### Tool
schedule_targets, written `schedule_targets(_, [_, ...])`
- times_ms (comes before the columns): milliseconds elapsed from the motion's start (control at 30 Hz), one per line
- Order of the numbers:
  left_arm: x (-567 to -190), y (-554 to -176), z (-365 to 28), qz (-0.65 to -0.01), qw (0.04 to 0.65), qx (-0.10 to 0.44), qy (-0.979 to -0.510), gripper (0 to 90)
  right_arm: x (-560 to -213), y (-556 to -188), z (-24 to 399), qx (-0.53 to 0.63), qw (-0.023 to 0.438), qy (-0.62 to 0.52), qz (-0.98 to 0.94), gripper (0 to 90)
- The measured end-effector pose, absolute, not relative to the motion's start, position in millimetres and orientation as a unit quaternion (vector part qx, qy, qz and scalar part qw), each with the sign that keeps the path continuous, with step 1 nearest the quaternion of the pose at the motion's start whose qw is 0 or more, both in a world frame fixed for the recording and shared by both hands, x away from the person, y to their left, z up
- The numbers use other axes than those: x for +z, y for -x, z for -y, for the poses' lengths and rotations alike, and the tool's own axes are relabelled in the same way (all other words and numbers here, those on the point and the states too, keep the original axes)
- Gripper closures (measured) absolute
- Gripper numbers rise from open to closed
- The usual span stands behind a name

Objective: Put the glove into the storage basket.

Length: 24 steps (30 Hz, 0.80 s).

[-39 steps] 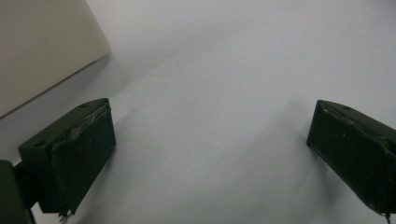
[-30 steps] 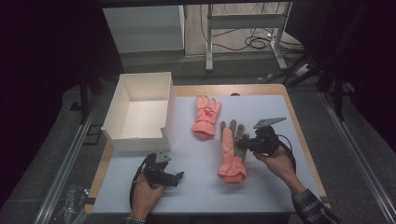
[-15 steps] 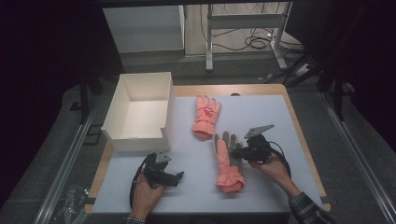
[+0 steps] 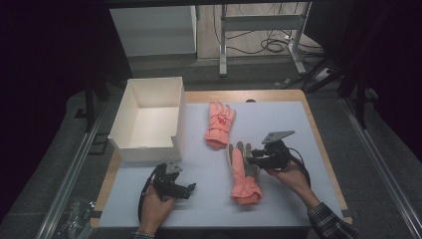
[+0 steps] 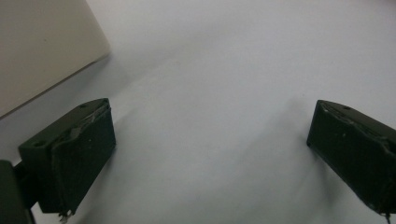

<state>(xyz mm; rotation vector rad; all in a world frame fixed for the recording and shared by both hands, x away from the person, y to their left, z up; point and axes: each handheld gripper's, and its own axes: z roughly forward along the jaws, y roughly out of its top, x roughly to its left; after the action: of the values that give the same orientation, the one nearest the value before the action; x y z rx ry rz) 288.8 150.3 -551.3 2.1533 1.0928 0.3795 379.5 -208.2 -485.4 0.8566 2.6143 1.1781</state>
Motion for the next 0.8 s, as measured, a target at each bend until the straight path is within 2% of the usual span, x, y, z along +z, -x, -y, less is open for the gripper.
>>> schedule_targets(200, [-551.3,-288.8,-150.4,-0.42,0.342,0.146,-0.828,1.0,-476.7,-394.5,204.1,0.402,0.092,-0.314,-0.855,48.0])
schedule_targets(433, [-551.3,-288.9,-150.4,-0.42,0.342,0.146,-0.828,1.0,-468.5,-415.8,194.4,0.411,0.103,-0.333,-0.842,40.6])
schedule_targets(800, [-551.4,-288.9,-150.4,-0.419,0.342,0.148,-0.828,1.0,-463.0,-444.0,169.5,0.405,0.108,-0.347,-0.839,34.1])
